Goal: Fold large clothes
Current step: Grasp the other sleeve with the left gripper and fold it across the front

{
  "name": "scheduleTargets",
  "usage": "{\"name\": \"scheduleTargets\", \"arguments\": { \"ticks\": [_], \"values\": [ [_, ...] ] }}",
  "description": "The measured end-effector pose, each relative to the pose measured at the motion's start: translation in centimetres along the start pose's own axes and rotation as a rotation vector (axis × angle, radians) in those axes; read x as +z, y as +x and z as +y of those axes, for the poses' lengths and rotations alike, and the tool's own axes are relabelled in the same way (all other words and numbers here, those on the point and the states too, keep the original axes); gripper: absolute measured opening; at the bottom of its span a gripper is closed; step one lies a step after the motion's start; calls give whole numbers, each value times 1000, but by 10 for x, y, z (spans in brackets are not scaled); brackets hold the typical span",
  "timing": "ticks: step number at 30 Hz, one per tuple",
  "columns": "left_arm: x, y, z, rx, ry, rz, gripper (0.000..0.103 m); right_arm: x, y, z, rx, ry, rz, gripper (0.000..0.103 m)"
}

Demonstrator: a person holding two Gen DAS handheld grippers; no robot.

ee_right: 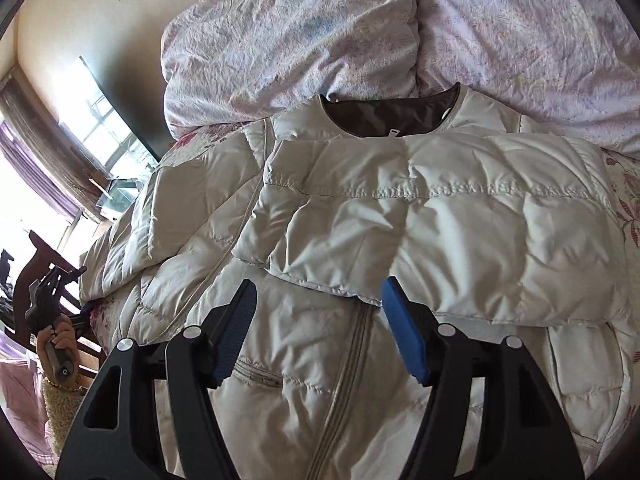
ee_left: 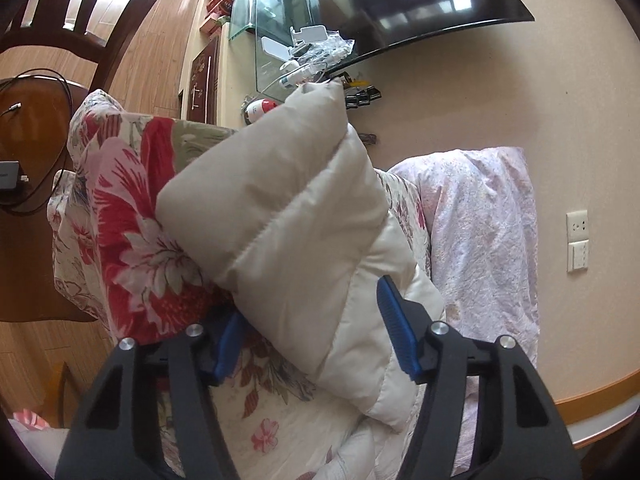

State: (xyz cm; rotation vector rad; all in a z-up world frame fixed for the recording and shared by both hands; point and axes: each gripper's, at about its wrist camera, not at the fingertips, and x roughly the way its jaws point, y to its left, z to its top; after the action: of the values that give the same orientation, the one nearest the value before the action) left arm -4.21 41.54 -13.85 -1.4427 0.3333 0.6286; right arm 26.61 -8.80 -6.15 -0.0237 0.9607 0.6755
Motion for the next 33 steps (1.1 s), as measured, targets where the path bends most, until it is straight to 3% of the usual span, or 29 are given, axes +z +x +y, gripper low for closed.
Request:
{"name": "scheduleTargets", "arguments": {
  "ticks": [4,11,13,15,20,26,33],
  "values": [
    [6,-2,4,9,-14,-6,50,-7,-7,-5,-1,-20,-3,67],
    [22,-2,-1,65,39,-35,47,-19,-20,-11,-36,-78,-30,71],
    [19,2,-13,127,118,-32,28,-22,-23,-13,-42,-89,-36,71],
    [19,2,-21,122,144,-30,19,-25,-26,-15,-50,-99,-47,71],
    [11,-15,-71,98,270,-68,14,-31,-39,-24,-55,-100,-79,72],
    [-49,-37,-179,-85,532,-55,14,-33,-56,-44,-88,-54,-127,72],
    [-181,-16,-281,-337,805,140,13,-39,-77,-71,-139,9,-175,72]
  ]
}}
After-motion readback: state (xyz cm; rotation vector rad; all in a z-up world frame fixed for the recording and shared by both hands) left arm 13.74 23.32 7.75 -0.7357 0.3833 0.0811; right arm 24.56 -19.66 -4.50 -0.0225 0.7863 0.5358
